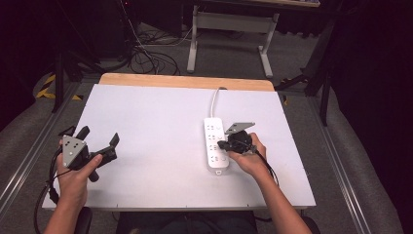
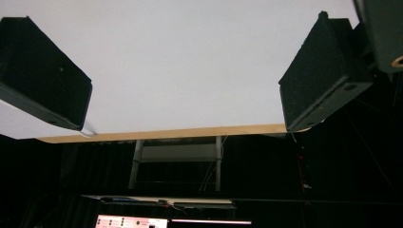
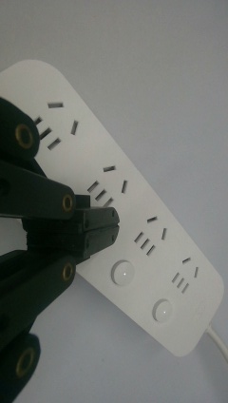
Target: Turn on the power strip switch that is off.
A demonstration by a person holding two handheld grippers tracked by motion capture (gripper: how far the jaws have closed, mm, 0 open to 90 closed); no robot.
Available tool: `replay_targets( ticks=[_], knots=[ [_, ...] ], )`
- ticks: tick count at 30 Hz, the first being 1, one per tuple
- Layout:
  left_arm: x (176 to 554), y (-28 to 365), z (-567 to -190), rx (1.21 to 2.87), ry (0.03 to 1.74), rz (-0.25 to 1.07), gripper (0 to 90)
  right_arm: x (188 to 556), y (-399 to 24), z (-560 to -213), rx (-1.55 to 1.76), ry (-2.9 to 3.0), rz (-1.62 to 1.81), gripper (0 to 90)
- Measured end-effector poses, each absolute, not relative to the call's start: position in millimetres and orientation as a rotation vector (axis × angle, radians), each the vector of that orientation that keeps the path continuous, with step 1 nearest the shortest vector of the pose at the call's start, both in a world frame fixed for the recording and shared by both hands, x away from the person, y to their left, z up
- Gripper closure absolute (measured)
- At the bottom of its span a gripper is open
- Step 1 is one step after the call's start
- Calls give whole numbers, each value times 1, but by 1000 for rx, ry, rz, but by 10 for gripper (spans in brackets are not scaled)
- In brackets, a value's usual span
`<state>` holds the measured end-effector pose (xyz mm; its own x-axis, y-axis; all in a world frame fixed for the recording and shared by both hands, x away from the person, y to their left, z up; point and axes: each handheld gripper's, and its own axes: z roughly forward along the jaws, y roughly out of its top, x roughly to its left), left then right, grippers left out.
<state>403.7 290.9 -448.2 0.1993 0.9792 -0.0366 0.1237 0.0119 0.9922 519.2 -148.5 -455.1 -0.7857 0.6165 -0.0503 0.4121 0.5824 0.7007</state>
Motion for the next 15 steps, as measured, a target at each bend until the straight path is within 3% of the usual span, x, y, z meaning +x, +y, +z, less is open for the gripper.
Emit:
replay_targets(
  ticks=[15],
  knots=[
    [404,291,-448,1369,1155,983,40,520,-147,-455,839,2526,1009,900]
  ],
)
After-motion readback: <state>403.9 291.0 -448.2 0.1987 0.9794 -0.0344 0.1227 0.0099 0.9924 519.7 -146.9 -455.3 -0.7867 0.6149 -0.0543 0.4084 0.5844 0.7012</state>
